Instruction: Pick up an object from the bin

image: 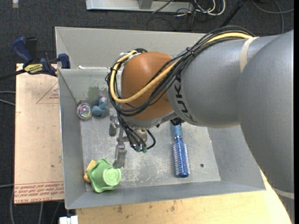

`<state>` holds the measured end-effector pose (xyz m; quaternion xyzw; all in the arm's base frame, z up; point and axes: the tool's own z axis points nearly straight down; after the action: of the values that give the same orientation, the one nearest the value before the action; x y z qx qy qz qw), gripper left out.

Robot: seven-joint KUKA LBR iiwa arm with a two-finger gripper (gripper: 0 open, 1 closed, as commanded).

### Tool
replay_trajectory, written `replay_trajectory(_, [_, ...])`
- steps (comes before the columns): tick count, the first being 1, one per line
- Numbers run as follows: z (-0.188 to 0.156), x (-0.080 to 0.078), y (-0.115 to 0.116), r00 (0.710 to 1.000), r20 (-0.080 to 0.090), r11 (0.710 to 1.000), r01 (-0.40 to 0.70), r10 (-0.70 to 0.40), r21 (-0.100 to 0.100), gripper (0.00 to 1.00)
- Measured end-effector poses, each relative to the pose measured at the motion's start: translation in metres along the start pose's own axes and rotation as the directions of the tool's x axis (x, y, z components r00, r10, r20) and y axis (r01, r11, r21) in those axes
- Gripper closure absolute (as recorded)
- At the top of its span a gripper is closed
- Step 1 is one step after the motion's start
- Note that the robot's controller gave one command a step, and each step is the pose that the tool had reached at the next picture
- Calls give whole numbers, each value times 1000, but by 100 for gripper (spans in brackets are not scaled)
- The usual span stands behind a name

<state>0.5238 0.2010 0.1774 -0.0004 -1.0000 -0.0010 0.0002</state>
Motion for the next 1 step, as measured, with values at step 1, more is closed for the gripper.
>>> replay_trajectory(1, [85, 26, 8, 996, 4, 996, 92, -92, -1, 0])
